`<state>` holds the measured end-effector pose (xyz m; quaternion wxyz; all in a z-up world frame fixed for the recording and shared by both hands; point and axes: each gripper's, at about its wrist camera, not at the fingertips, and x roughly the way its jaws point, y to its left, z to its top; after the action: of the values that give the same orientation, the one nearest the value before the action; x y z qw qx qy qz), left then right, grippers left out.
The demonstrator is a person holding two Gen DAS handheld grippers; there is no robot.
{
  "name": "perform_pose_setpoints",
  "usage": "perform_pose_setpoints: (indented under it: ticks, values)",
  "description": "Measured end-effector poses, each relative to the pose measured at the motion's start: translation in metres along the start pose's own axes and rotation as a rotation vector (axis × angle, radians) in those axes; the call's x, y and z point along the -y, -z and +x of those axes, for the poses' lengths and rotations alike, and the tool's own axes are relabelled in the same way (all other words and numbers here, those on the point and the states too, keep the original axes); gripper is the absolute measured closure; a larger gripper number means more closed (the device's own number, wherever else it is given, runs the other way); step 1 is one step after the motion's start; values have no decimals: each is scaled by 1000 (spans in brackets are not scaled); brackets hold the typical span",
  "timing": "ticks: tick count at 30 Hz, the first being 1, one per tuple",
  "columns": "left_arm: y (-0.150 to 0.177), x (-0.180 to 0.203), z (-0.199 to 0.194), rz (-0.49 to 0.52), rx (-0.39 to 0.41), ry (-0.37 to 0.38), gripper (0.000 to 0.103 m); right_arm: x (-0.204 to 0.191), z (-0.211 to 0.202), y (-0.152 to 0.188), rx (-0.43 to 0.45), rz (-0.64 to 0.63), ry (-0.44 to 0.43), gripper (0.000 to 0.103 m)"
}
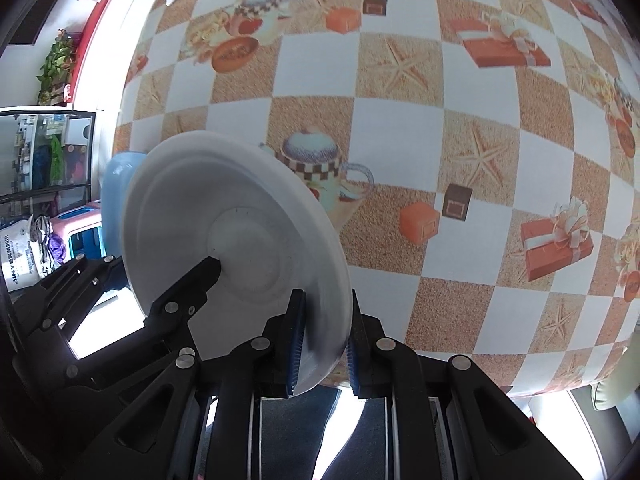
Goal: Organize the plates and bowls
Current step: 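Carry the white stack with both tools onto the blue plate, open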
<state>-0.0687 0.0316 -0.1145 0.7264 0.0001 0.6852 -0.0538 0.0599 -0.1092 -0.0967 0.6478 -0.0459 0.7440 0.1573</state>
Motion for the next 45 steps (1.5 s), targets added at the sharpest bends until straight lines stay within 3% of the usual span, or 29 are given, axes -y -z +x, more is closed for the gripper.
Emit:
perform_pose_setpoints:
  ticks: [19, 45]
  values:
    - [16, -67, -32, -192, 76, -30, 59, -71, -21, -17, 36, -133, -12, 82]
    - [47, -146, -12, -357, 22, -81, 59, -156, 22, -31, -32, -311, 12, 82]
